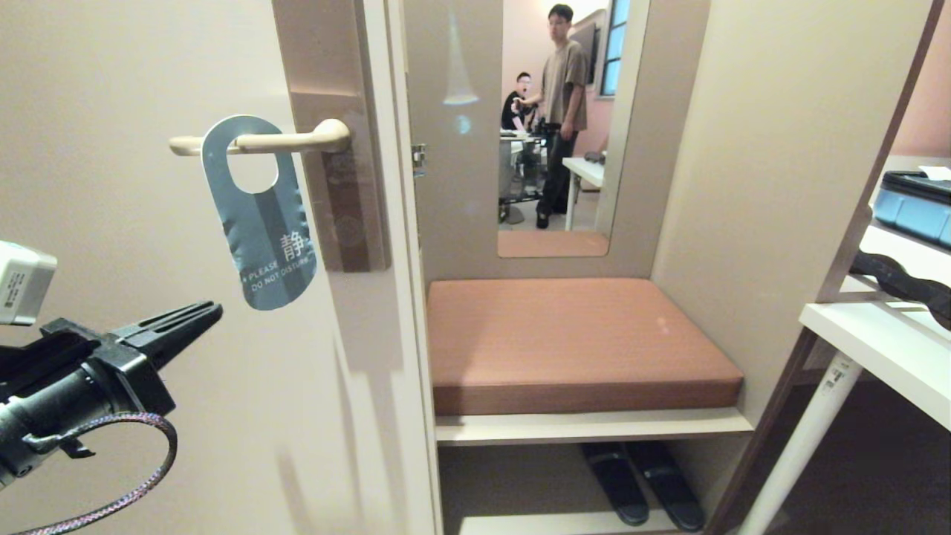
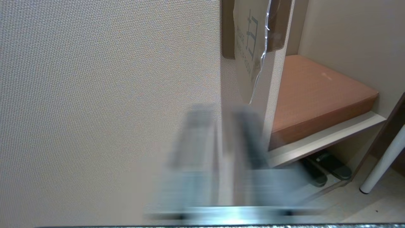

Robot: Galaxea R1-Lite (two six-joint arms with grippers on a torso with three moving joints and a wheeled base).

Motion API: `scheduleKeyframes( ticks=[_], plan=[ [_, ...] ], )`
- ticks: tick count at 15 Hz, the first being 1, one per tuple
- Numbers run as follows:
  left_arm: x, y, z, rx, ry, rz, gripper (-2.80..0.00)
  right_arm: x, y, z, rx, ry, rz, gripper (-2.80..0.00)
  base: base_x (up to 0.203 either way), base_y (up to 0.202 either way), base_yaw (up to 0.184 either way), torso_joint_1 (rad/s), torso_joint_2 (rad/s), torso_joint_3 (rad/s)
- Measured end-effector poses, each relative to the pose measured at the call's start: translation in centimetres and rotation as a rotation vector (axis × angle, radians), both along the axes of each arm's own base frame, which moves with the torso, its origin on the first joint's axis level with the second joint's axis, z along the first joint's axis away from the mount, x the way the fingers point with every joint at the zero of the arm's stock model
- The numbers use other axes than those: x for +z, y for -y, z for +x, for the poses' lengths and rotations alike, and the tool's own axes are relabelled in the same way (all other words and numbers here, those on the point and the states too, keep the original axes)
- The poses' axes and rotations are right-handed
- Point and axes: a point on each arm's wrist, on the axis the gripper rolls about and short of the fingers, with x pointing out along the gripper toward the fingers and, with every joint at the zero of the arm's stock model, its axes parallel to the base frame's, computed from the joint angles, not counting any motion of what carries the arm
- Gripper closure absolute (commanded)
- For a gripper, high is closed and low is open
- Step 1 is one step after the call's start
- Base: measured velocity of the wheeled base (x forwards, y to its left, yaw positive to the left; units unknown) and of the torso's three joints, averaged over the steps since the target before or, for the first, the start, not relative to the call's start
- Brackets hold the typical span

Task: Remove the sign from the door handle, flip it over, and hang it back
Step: Hang the sign back with the other side facing out

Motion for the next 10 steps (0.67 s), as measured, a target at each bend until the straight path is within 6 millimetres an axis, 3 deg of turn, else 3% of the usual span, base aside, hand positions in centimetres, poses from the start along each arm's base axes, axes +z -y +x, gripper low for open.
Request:
scheduleKeyframes(
  ticks=[4,10],
  plan=[
    [0.4,0.0,0.7,0.002,0.001,-0.015,0.0,0.0,0.0,0.0,0.001,0.0,0.0,0.0,0.0,0.0,0.0,0.0,0.0,0.0],
    [2.4,0.2,4.0,0.001,0.046,-0.018,0.0,0.0,0.0,0.0,0.001,0.0,0.0,0.0,0.0,0.0,0.0,0.0,0.0,0.0]
  ],
)
